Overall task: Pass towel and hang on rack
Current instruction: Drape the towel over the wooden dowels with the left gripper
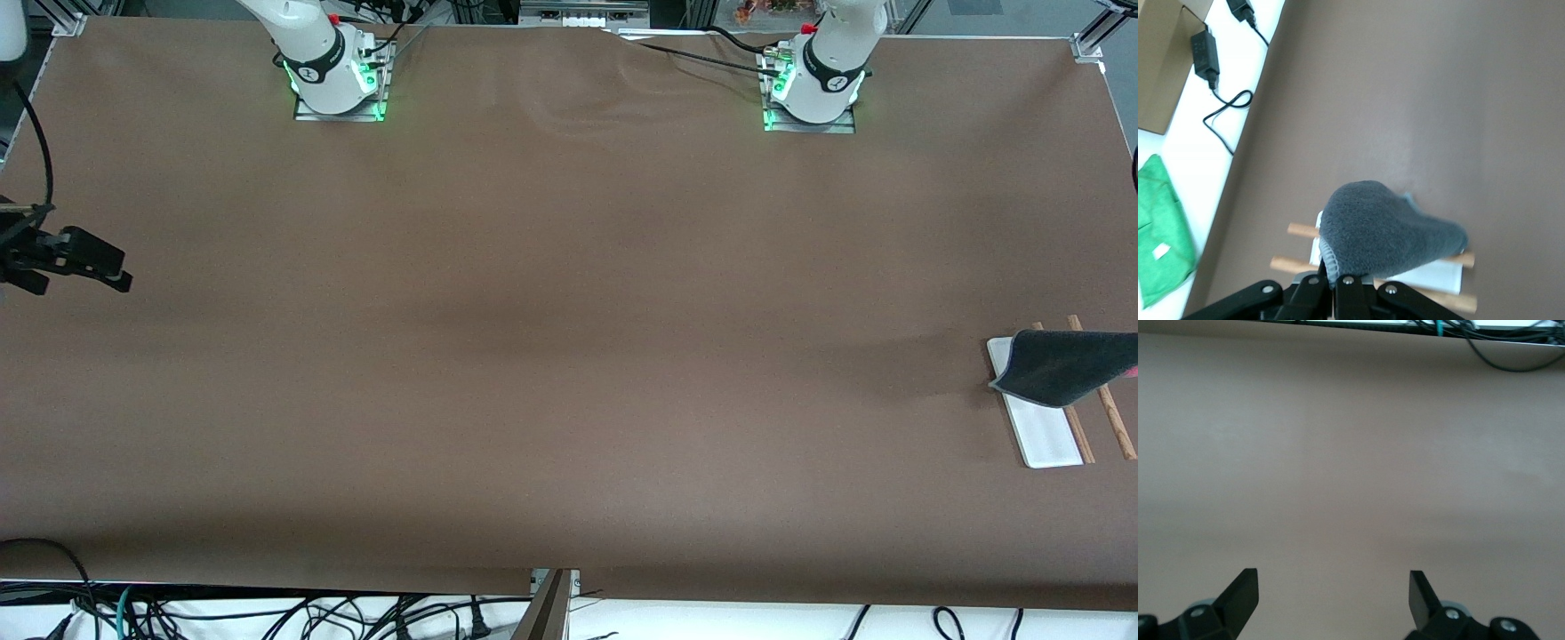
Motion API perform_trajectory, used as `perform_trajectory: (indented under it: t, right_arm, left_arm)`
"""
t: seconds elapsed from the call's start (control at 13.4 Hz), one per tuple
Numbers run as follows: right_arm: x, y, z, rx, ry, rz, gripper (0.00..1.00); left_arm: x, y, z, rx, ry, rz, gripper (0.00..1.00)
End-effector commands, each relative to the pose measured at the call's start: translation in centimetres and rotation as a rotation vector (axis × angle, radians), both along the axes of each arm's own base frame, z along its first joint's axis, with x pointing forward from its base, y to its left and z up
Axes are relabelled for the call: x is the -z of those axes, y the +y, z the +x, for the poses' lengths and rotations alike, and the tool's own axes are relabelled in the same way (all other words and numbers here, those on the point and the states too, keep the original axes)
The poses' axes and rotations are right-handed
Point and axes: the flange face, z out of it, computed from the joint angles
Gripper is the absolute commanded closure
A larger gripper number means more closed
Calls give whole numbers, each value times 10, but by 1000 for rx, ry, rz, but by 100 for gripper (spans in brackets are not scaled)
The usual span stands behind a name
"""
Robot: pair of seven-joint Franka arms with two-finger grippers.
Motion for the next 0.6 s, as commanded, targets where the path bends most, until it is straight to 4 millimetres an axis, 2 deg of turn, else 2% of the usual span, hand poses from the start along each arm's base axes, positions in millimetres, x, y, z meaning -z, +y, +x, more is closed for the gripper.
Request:
perform_trajectory:
  t: [0.0,0.07,0.3,0.52]
  right_arm:
    - [-8,-2,-30,5,76,-54,0]
    - [-9,-1,-35,6,99,-56,0]
    - [-15,2,-47,5,138,-50,0]
    - [-6,2,-46,-2,178,-51,0]
  left_arm:
    - [-5,25,-3,29,-12,19,100]
    - [-1,35,-9,18,-8,18,100]
    - [35,51,-12,32,24,6,100]
    - [40,65,-15,33,22,20,100]
